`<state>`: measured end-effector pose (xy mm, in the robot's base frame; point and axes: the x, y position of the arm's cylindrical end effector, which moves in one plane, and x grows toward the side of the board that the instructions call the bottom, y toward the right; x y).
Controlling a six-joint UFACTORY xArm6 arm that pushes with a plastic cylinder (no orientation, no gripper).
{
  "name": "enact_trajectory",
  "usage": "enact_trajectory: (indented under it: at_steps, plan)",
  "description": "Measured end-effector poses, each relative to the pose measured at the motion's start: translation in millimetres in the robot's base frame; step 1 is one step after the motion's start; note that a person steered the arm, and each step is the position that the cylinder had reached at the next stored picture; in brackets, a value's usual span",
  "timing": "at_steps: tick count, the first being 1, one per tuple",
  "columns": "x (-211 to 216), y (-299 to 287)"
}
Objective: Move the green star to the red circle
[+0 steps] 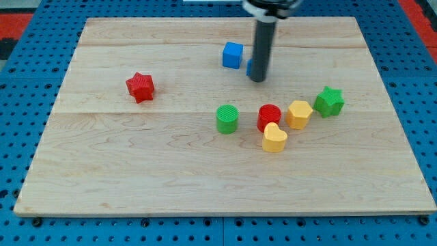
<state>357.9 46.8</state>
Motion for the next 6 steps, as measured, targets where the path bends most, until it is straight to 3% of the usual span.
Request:
enact_trajectory:
  at_steps: [1, 2, 4, 5, 6]
  plan:
    - [6.5, 47.8]
    - [-18.0, 124.4]
    - [55.2, 217.3]
    - [79.0, 159.4]
    - [60.4, 95.8]
